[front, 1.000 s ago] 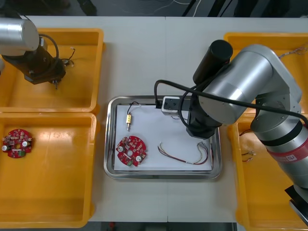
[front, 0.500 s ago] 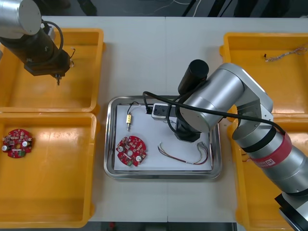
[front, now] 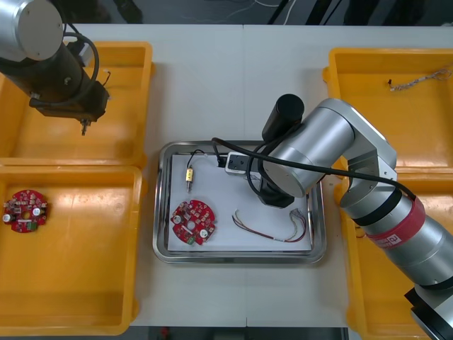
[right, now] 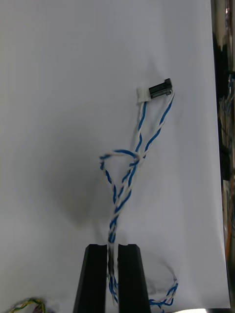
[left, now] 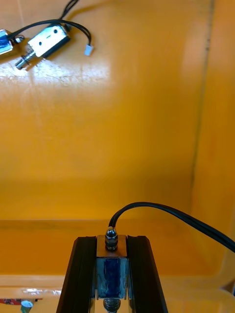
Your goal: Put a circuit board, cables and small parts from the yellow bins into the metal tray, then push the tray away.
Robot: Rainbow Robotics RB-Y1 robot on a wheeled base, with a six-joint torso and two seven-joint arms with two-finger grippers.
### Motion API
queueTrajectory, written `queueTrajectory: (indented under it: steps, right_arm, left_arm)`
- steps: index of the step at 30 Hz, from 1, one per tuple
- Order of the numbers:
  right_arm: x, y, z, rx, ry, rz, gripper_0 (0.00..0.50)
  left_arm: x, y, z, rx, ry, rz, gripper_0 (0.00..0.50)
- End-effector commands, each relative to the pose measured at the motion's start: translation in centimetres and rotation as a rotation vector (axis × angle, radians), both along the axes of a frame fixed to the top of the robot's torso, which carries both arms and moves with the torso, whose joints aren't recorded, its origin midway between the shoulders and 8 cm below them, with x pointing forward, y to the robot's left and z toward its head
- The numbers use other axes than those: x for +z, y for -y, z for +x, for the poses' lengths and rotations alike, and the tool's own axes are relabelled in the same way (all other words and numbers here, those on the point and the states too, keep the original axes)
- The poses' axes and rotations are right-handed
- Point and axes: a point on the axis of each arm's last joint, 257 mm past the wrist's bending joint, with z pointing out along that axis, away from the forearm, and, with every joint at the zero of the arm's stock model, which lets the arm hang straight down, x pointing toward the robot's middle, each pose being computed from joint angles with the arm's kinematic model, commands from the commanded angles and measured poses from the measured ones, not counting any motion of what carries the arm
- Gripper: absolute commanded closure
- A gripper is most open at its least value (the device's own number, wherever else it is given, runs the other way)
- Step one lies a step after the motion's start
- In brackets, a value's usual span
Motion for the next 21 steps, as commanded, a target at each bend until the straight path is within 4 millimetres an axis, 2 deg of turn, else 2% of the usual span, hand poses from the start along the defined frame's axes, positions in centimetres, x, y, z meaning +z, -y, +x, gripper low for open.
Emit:
queueTrajectory:
  steps: [1, 3, 7, 11, 21]
  right_arm:
    - [-0.4, -1.3, -0.7, 0.048, 0.004, -0.004, 0.036]
    - [-0.3, -1.2, -0.5, 0.041, 0.009, -0.007, 0.000]
    - [0.1, -1.3, -0.3, 0.037, 0.016, 0.006, 0.000]
    - [1.5, -1.4, -0.2, 0.032, 0.026, 0.038, 0.000]
    - [4.4, -0.1, -1.3, -0.012, 0.005, 0.063, 0.000]
  left_arm:
    - [2.2, 0.6, -1.3, 0.067, 0.028, -0.061, 0.499]
    - [2.5, 1.6, -1.7, 0.063, 0.029, -0.082, 0.500]
    - [3.0, 3.5, -2.5, 0.039, 0.028, -0.116, 0.500]
    - [3.7, 5.6, -3.0, -0.011, 0.050, -0.127, 0.500]
    - [4.3, 7.1, -3.4, -0.054, 0.066, -0.140, 0.500]
